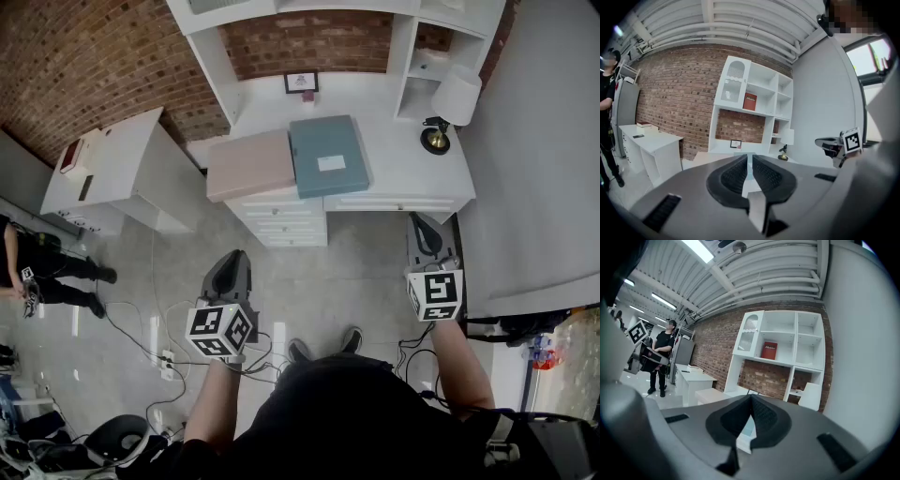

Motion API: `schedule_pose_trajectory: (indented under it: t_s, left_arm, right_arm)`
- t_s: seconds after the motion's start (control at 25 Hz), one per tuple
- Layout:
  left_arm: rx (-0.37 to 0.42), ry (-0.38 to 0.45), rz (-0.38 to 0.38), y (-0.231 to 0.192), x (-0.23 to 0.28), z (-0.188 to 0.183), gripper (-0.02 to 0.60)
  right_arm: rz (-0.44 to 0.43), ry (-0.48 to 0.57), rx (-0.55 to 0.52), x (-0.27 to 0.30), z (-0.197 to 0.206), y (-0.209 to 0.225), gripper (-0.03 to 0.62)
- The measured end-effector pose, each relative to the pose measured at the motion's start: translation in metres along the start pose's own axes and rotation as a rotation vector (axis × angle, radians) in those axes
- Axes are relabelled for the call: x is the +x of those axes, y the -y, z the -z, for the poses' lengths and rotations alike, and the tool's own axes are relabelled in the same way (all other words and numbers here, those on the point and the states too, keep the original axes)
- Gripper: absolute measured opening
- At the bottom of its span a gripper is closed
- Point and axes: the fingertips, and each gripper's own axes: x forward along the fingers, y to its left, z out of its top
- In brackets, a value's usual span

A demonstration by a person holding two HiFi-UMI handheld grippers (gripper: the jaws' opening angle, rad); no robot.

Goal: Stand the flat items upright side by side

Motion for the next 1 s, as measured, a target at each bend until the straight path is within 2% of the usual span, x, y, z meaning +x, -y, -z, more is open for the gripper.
schedule_pose_trajectory:
  t_s: [0.36, 0.52, 0.72, 0.8, 0.84, 0.92, 1.0]
  left_arm:
    - [-0.006, -0.012, -0.026, 0.029, 0.009, 0.01, 0.031]
    - [-0.021, -0.022, -0.03, 0.037, 0.016, 0.016, 0.031]
    - [-0.091, -0.04, -0.003, 0.033, 0.036, 0.021, 0.031]
    - [-0.114, -0.04, 0.006, 0.029, 0.05, 0.021, 0.034]
    - [-0.118, -0.04, 0.013, 0.027, 0.057, 0.021, 0.053]
    - [-0.118, -0.042, 0.028, 0.022, 0.075, 0.019, 0.134]
    - [-0.118, -0.049, 0.045, 0.016, 0.096, 0.017, 0.169]
  right_arm:
    - [-0.071, -0.017, 0.044, 0.001, 0.025, 0.02, -0.003]
    - [-0.098, -0.023, 0.136, 0.008, 0.039, 0.03, -0.003]
    - [-0.123, -0.037, 0.228, 0.024, 0.048, 0.035, -0.003]
    - [-0.121, -0.046, 0.251, 0.032, 0.052, 0.038, 0.017]
    - [-0.117, -0.052, 0.259, 0.036, 0.054, 0.04, 0.036]
    - [-0.108, -0.06, 0.273, 0.046, 0.057, 0.044, 0.058]
    - [-0.101, -0.066, 0.285, 0.06, 0.058, 0.05, 0.069]
